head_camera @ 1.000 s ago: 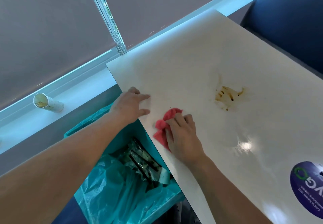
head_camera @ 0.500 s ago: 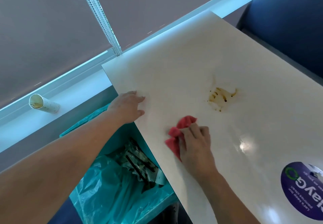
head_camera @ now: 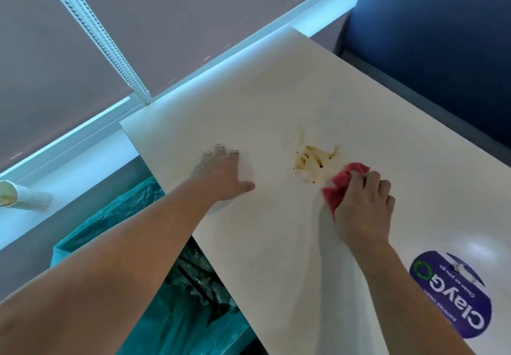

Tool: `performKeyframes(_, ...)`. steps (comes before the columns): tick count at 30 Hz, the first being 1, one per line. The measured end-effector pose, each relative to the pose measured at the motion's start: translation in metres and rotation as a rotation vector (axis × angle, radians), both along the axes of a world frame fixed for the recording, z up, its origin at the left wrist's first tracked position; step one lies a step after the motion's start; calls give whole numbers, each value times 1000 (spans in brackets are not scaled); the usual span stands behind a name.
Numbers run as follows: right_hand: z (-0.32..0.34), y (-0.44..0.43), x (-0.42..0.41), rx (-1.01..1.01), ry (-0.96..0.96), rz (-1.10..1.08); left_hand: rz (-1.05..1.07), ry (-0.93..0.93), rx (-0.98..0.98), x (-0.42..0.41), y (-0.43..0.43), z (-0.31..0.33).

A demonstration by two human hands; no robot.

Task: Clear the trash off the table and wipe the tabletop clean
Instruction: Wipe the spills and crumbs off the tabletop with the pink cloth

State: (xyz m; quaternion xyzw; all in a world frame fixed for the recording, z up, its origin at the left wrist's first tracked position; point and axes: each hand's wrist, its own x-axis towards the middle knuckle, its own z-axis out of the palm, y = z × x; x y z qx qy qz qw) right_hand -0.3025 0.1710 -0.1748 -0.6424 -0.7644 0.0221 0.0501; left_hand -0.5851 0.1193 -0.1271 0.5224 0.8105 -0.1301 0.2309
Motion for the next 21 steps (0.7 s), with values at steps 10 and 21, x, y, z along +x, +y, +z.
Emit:
performKeyframes(10,-13,50,16,121,101,6,-78,22,-23,20,62,-5)
performKeyframes(21,-31,30,21,136,158,373,-2,-66,-64,18,64,-5)
